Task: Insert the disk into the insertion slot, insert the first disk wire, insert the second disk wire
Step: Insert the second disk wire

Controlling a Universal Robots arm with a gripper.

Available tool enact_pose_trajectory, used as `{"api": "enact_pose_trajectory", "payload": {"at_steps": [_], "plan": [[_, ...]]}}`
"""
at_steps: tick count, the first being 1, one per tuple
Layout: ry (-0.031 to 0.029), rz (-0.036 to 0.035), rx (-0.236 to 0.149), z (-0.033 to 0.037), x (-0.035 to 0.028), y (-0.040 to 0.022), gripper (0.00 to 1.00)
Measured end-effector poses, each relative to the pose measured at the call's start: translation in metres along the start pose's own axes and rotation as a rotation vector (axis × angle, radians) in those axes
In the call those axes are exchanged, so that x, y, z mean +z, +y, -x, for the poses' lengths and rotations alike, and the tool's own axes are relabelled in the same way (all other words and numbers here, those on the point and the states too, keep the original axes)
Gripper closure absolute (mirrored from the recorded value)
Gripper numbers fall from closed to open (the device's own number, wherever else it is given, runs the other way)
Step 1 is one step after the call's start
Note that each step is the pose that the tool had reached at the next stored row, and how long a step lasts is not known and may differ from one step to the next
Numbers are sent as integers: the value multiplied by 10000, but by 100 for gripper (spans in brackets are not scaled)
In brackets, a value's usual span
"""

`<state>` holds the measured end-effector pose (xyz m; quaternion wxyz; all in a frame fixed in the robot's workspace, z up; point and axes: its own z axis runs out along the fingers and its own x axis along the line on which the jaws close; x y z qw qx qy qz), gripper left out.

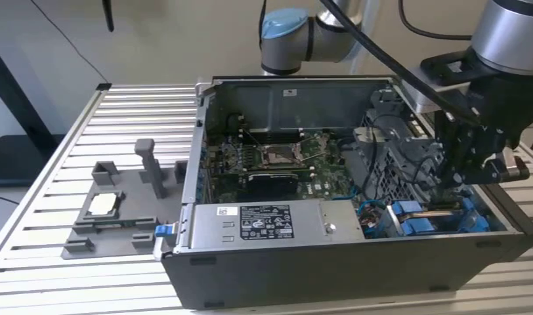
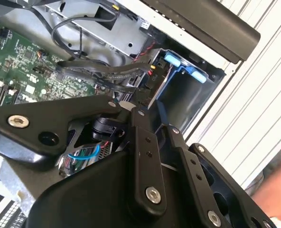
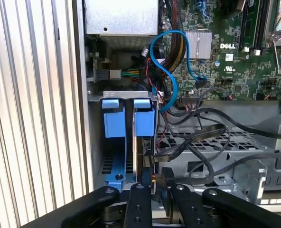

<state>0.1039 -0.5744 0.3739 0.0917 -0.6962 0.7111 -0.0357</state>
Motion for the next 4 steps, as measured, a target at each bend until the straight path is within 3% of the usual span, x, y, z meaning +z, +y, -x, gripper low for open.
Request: {"api": "enact_pose_trajectory", "payload": {"at_steps": [4], "plan": [[3,0,0,0,-5,-1,76]]}}
